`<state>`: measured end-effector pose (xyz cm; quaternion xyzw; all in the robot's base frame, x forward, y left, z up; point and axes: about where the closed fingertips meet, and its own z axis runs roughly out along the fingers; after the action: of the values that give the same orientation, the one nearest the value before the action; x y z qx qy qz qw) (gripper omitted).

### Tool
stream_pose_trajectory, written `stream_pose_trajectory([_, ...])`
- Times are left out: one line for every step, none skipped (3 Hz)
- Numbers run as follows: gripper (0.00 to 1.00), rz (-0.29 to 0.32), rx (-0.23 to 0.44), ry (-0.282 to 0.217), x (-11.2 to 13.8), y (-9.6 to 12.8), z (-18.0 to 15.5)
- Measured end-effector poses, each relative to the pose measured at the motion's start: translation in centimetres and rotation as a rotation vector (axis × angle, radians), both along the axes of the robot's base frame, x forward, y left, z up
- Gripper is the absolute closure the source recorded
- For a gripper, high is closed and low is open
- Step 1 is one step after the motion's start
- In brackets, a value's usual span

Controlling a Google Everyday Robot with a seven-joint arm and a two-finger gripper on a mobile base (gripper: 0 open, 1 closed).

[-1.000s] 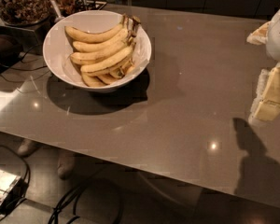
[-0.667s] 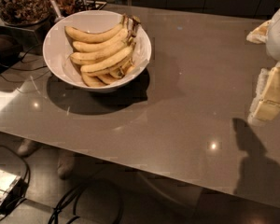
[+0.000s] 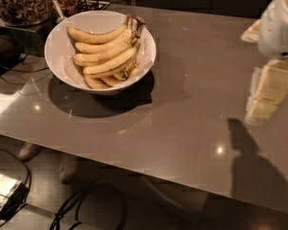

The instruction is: Pick banana from white bowl

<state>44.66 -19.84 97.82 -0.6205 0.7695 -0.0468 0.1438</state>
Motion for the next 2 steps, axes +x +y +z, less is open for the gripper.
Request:
stream_pose_trajectory([0.0,0.108,-0.116,0.029,2.62,4.63,-0.18])
stream_pose_trajectory([0.0,0.115,-0.106,0.002,3.13,5.5,-0.09])
